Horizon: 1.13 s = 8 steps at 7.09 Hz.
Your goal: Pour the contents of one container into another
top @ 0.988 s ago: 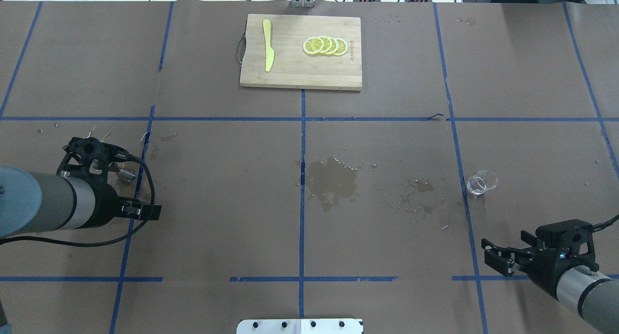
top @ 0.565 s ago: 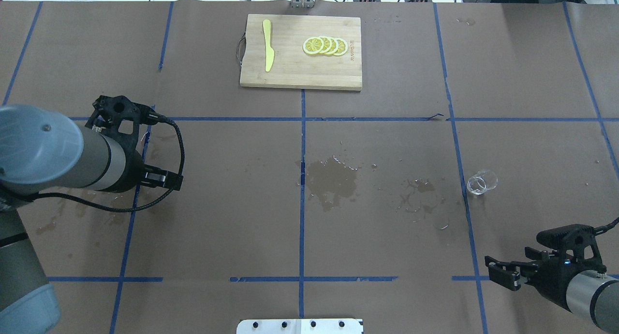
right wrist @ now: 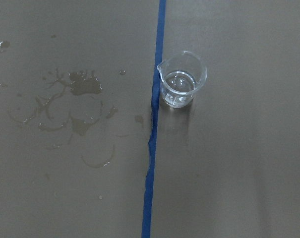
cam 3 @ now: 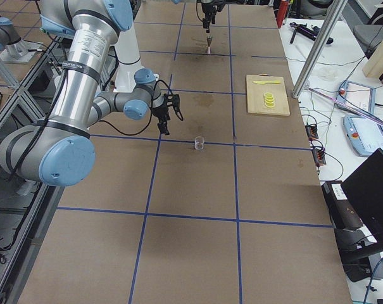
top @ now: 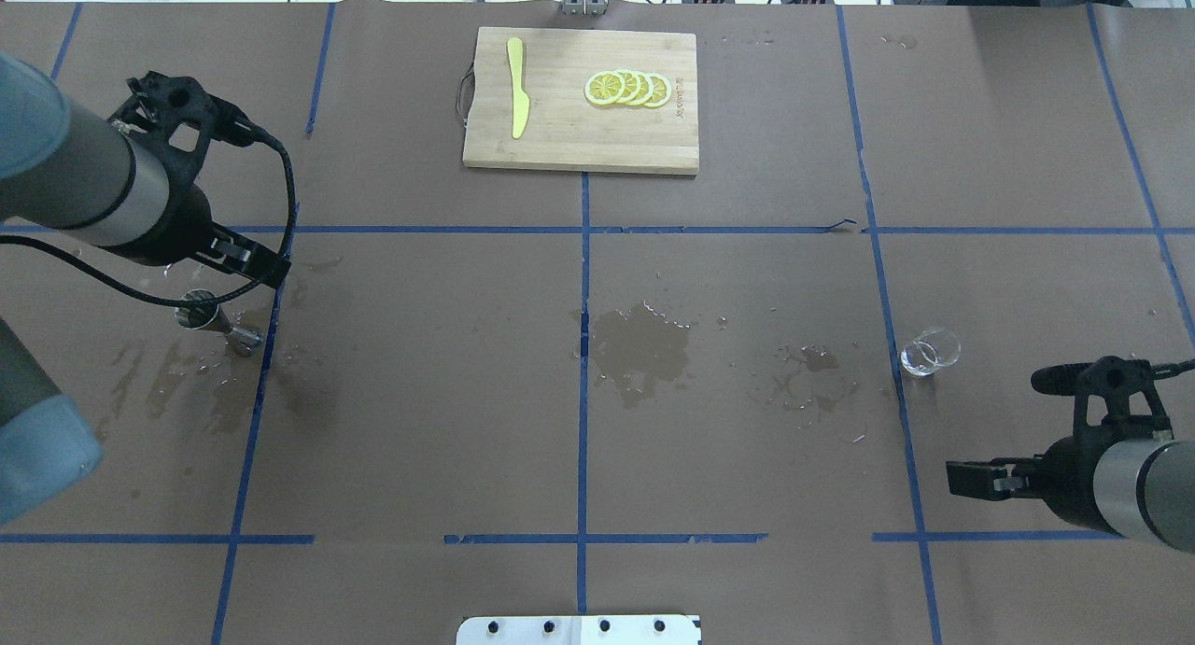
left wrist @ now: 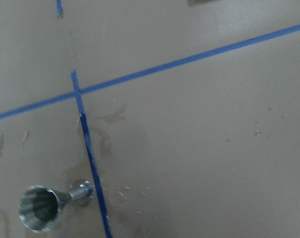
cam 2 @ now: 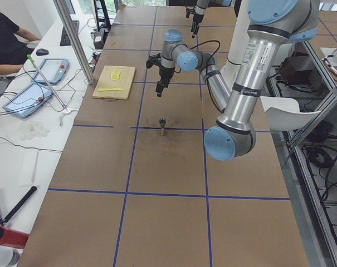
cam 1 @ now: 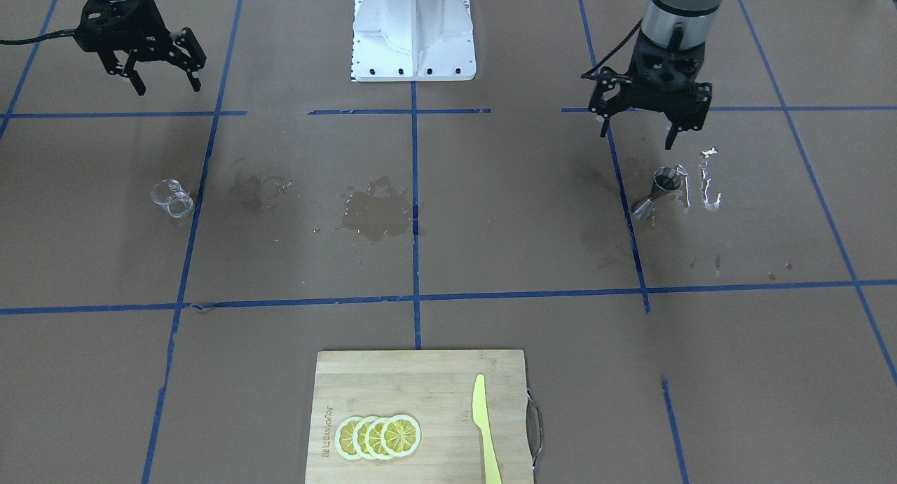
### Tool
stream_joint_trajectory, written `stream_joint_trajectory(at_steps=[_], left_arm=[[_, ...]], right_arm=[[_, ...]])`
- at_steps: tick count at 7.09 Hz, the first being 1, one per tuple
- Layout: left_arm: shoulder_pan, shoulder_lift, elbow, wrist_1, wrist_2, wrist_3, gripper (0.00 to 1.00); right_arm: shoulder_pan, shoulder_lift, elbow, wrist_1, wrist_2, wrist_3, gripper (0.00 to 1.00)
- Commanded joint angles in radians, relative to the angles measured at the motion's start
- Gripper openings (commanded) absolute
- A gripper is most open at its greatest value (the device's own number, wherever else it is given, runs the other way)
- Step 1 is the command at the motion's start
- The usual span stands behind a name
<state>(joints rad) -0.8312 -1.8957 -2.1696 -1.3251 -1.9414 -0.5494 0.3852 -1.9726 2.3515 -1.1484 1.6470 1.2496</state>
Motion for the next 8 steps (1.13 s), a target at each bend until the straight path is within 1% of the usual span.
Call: stream_joint_trajectory(at_steps=[1, 2, 3, 4, 5, 6, 7, 8], left_arm=[[-0.153, 0.003, 0.045, -0.012, -0.147, 0.137, 1.00], [-0.187, 0.004, 0.065, -0.032, -0.190, 0.138, 1.00], [-0.239, 0.006, 0.109, -0.052, -0.242, 0.138, 1.00], [-0.317, 0.009, 0.173, -0.072, -0.292, 0.208, 1.00], [-0.386, 0.015, 0.241, -0.074, -0.326, 0.359, 1.00], [-0.434, 0.015, 0.302, -0.077, -0.326, 0.459, 1.00], [-0.510, 0.015, 0.374, -0.088, -0.327, 0.536, 1.00], [-0.558, 0.017, 0.442, -0.129, -0.329, 0.587, 1.00]], right_arm=[[0.261, 0.054, -0.001, -0.114, 0.271, -0.206, 1.00], [0.355, 0.054, -0.006, -0.172, 0.349, -0.337, 1.00], [0.448, 0.060, -0.012, -0.233, 0.414, -0.484, 1.00], [0.545, 0.096, -0.027, -0.345, 0.457, -0.641, 1.00], [0.642, 0.174, -0.056, -0.485, 0.462, -0.818, 1.00], [0.734, 0.263, -0.093, -0.640, 0.462, -0.998, 1.00], [0.864, 0.367, -0.159, -0.812, 0.467, -1.194, 1.00], [0.991, 0.417, -0.261, -0.877, 0.566, -1.386, 1.00]])
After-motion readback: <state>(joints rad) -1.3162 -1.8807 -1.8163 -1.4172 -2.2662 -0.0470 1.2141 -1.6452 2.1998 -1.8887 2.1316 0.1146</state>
